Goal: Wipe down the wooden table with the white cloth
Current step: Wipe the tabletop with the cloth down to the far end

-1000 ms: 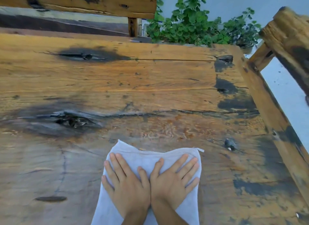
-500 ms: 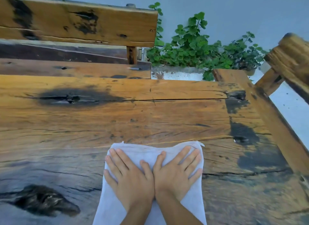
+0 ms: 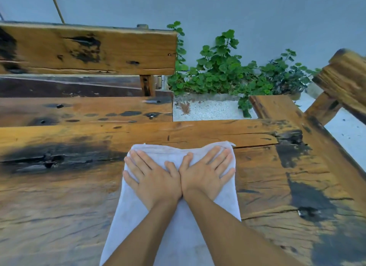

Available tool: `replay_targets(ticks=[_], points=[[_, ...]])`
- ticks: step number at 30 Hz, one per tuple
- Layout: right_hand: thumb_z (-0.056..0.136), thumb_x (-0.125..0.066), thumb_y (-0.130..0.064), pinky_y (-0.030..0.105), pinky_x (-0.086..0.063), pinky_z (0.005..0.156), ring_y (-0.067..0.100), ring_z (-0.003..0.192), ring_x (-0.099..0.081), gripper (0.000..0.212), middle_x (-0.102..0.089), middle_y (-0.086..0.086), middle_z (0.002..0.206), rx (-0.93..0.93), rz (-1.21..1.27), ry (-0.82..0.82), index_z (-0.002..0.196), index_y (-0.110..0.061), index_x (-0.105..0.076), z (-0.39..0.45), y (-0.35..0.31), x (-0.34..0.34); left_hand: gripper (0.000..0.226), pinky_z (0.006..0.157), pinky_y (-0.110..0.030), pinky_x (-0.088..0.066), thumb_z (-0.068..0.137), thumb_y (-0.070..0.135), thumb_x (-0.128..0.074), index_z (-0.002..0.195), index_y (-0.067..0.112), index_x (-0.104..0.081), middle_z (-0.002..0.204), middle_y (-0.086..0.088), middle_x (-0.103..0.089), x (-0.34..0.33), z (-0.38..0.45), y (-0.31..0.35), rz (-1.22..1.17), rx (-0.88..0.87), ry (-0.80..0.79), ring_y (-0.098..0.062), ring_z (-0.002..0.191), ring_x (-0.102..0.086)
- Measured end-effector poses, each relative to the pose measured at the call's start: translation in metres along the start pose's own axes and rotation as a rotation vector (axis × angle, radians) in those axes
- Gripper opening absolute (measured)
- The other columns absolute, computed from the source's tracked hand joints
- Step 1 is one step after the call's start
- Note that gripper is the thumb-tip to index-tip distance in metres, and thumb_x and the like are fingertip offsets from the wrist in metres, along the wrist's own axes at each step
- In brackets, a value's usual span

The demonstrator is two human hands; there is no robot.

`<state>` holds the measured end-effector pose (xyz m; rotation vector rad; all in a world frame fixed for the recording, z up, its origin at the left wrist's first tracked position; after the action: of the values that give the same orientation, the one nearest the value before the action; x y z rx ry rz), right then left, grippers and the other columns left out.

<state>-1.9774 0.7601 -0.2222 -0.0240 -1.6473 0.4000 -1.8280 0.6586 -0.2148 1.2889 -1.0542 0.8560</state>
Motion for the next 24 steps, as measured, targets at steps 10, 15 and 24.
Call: replay_targets(ticks=[10, 15, 24], points=[[0.099, -0.02, -0.054, 0.057, 0.01, 0.123, 0.032, 0.156, 0.015, 0.08, 0.011, 0.019, 0.169, 0.047, -0.005, -0.038, 0.162, -0.008, 0.0, 0.105, -0.071, -0.011, 0.084, 0.125, -0.053, 0.007, 0.097, 0.053, -0.024, 0.159, 0.004, 0.004, 0.17, -0.012, 0.006, -0.024, 0.105, 0.069, 0.055, 0.009, -0.044, -0.03, 0.156, 0.013], [0.101, -0.017, -0.049, 0.058, 0.011, 0.122, 0.033, 0.156, 0.012, 0.069, 0.0, 0.017, 0.17, 0.085, -0.052, -0.079, 0.16, -0.013, -0.021, 0.126, -0.086, -0.016, 0.081, 0.125, -0.053, 0.006, 0.096, 0.056, -0.023, 0.16, 0.007, -0.013, 0.17, -0.009, -0.011, -0.028, 0.126, 0.081, 0.093, 0.018, -0.021, -0.031, 0.156, 0.01], [0.103, -0.014, -0.053, 0.058, 0.013, 0.122, 0.034, 0.156, 0.011, 0.068, 0.0, 0.017, 0.17, 0.254, -0.087, -0.138, 0.162, -0.021, -0.015, 0.118, -0.093, -0.008, 0.064, 0.123, -0.056, 0.01, 0.097, 0.056, -0.018, 0.158, 0.04, -0.014, 0.171, -0.002, -0.006, -0.024, 0.12, 0.095, 0.112, -0.14, -0.084, -0.036, 0.155, 0.011]])
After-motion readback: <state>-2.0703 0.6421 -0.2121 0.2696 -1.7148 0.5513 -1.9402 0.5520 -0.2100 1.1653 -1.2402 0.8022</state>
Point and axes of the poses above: each hand's wrist, its own z-axis towards the middle knuckle, its own x-axis out of the back of the hand, y = z × x, the point moved 10 cm from there along z, towards the middle knuckle
